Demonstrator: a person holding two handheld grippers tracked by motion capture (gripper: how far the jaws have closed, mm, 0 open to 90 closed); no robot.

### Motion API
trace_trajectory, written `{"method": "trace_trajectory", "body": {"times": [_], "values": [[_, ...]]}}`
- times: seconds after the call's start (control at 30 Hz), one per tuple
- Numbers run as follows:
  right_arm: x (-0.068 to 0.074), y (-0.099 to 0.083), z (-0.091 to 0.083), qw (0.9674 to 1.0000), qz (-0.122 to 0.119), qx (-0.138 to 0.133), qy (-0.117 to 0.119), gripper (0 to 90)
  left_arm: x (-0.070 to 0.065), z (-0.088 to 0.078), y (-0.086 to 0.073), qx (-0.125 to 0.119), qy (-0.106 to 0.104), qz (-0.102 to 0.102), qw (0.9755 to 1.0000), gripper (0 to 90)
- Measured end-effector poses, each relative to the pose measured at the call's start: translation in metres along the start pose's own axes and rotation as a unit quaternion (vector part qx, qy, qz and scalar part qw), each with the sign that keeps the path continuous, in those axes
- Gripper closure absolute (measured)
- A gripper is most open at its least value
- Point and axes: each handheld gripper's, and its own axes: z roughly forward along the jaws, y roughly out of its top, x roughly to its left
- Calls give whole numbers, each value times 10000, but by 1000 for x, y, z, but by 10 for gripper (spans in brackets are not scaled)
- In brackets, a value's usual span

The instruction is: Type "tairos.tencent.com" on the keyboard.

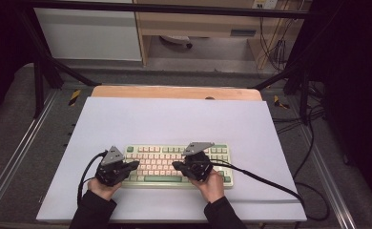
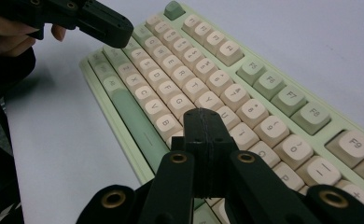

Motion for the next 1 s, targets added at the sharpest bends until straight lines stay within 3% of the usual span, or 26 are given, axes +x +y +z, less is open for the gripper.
{"method": "trace_trajectory", "body": {"times": [0.47,1.0], "values": [[-16,-16,-16,9997,225,-25,-92,900,-8,5,3,33,-96,76,9999,899],[-23,-29,-27,9995,285,-40,-163,900,-24,15,5,163,-267,259,9992,900]]}}
